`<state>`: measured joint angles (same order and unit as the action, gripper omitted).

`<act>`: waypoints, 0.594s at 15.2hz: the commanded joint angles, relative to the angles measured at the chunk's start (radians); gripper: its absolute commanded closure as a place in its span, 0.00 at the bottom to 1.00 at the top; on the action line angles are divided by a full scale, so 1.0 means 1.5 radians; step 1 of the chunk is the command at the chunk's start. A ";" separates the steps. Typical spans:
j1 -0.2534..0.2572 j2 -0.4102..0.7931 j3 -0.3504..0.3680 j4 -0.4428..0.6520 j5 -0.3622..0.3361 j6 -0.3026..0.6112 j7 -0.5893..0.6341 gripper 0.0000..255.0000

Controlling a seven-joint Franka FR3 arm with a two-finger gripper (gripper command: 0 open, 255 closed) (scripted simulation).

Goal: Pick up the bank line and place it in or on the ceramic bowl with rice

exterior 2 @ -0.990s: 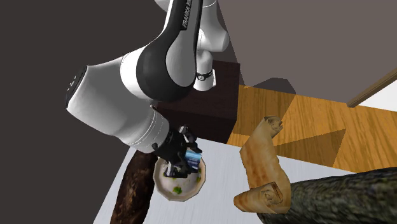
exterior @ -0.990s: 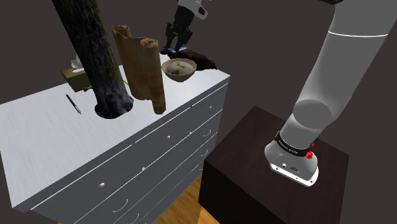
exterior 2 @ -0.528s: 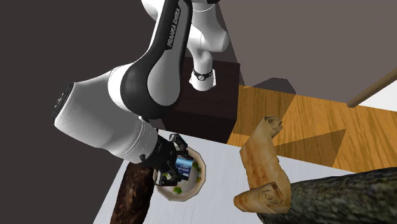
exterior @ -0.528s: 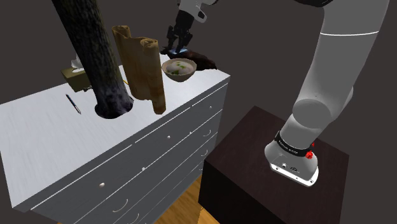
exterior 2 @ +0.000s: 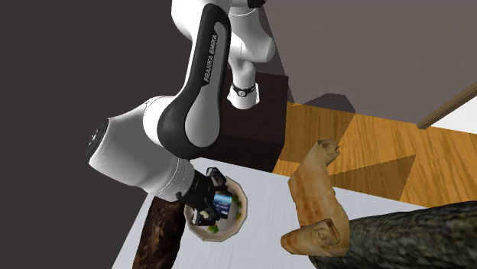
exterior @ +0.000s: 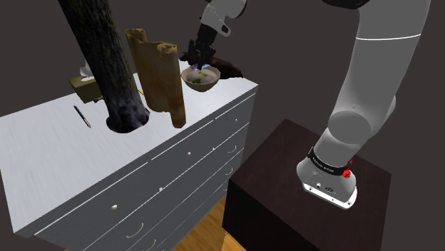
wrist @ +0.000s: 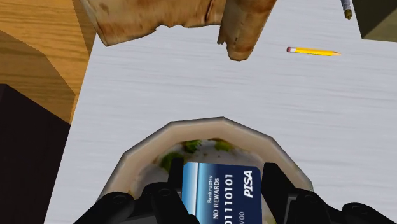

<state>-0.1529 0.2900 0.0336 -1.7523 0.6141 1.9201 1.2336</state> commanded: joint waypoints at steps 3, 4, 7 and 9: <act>0.001 0.011 0.001 -0.015 0.005 0.022 -0.014 1.00; 0.001 0.011 0.001 -0.015 0.005 0.022 -0.014 1.00; 0.001 0.011 0.001 -0.015 0.005 0.022 -0.014 1.00; 0.001 0.011 0.001 -0.015 0.005 0.022 -0.014 1.00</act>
<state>-0.1515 0.3061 0.0354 -1.7744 0.6222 1.9535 1.2123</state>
